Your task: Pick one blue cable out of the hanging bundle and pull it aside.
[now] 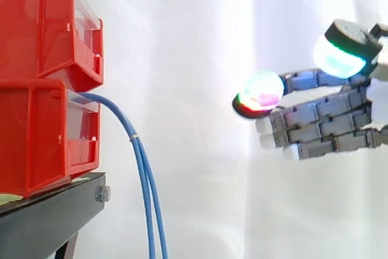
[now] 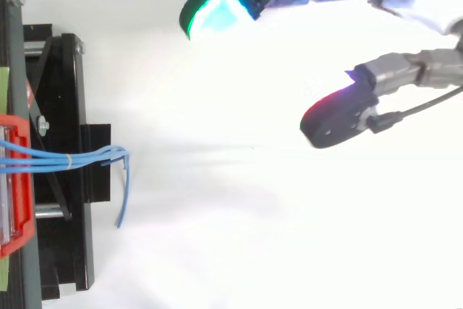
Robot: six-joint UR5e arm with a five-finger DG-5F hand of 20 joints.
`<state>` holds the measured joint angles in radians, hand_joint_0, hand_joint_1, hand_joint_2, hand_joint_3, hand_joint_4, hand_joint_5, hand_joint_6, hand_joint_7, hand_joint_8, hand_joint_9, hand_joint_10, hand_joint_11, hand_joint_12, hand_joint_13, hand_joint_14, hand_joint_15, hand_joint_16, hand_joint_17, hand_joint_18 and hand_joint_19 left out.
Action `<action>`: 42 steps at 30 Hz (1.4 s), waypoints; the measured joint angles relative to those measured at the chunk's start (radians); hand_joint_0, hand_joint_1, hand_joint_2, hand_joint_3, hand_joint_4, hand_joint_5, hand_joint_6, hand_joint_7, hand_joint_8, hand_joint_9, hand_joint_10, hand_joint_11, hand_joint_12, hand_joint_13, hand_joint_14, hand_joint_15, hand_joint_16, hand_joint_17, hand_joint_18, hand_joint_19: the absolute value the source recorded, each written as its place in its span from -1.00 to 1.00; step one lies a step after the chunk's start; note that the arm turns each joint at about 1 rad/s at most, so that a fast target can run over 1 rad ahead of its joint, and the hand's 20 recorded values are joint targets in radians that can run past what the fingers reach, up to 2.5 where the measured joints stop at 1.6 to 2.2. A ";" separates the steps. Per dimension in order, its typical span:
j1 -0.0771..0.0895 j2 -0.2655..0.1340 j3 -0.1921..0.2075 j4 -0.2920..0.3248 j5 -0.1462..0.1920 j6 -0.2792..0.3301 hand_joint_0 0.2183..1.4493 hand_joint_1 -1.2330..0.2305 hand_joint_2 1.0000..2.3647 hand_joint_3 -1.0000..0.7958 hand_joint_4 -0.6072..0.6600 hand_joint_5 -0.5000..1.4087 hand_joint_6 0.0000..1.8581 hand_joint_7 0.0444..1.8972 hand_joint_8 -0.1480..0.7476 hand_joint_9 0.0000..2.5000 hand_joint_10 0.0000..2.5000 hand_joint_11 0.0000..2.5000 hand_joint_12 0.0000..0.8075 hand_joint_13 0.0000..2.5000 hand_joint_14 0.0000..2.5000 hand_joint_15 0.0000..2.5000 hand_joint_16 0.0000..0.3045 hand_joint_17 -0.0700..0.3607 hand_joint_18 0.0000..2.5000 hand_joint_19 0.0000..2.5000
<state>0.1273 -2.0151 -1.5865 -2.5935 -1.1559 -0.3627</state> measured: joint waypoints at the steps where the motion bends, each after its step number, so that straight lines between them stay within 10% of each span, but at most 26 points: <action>1: 0.001 -0.015 0.003 0.011 0.000 0.011 -0.58 -0.18 -1.00 -0.44 0.14 -0.72 -0.46 -0.35 -0.24 -0.68 -1.00 -0.98 -0.32 -0.78 -1.00 -0.93 -0.73 -0.25 -0.88 -0.84; 16: 0.004 -0.246 0.136 0.077 -0.053 0.189 -0.58 -0.18 -1.00 -0.44 0.14 -0.72 -0.46 -0.35 -0.24 -0.68 -1.00 -0.98 -0.33 -0.78 -1.00 -0.92 -0.73 -0.25 -0.88 -0.84; 32: 0.016 -0.282 0.156 0.103 -0.030 0.173 -0.58 -0.18 -1.00 -0.44 0.14 -0.71 -0.46 -0.35 -0.24 -0.67 -1.00 -0.97 -0.33 -0.78 -1.00 -0.92 -0.73 -0.25 -0.87 -0.84; 42: 0.030 -0.452 0.346 0.055 -0.087 0.226 -0.58 -0.18 -1.00 -0.44 0.14 -0.71 -0.46 -0.34 -0.23 -0.67 -1.00 -0.97 -0.33 -0.77 -1.00 -0.92 -0.73 -0.25 -0.87 -0.84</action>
<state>0.1573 -2.4671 -1.2406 -2.5390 -1.2429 -0.1371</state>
